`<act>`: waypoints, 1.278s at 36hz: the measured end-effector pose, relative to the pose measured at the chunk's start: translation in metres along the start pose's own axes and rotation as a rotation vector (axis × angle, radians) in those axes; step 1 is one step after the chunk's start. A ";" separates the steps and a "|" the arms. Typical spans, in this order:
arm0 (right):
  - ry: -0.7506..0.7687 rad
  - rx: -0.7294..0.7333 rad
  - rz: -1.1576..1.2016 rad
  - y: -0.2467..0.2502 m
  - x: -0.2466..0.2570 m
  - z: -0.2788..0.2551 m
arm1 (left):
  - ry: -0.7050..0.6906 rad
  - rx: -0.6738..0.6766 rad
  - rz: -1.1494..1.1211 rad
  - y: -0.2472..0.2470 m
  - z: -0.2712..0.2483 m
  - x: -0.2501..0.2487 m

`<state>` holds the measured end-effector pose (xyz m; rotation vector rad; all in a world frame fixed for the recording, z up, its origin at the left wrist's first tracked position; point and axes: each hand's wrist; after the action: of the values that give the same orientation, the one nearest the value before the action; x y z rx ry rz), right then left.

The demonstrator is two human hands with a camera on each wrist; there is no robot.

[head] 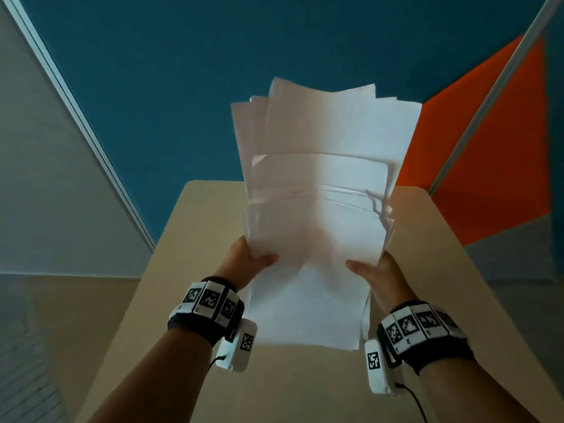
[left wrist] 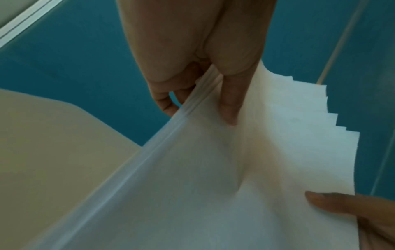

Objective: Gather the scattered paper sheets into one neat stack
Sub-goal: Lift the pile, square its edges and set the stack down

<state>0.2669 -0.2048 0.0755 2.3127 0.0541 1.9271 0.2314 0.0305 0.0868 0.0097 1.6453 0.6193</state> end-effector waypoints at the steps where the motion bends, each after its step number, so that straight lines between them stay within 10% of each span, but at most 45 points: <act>1: 0.006 -0.021 -0.016 0.001 0.001 -0.005 | 0.002 0.006 -0.016 0.001 -0.005 -0.005; 16: 0.247 -0.252 -0.230 0.019 0.034 -0.072 | 0.062 -0.067 -0.183 0.015 -0.076 -0.036; 36: 0.547 -0.143 -0.411 0.062 0.028 -0.134 | -0.066 -0.180 -0.058 0.023 -0.144 -0.045; 46: 0.441 -0.066 -0.458 0.069 0.006 -0.138 | 0.010 -0.114 0.156 0.017 -0.158 -0.024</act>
<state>0.1291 -0.2619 0.1135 1.6069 0.5049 2.0898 0.0846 -0.0244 0.1215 0.0520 1.6264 0.8328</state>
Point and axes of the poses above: each hand's wrist, its own z-axis towards the middle knuckle, its own y-axis out of the back of the hand, x = y × z, and after that the axes turned 10 degrees about -x, right-handed
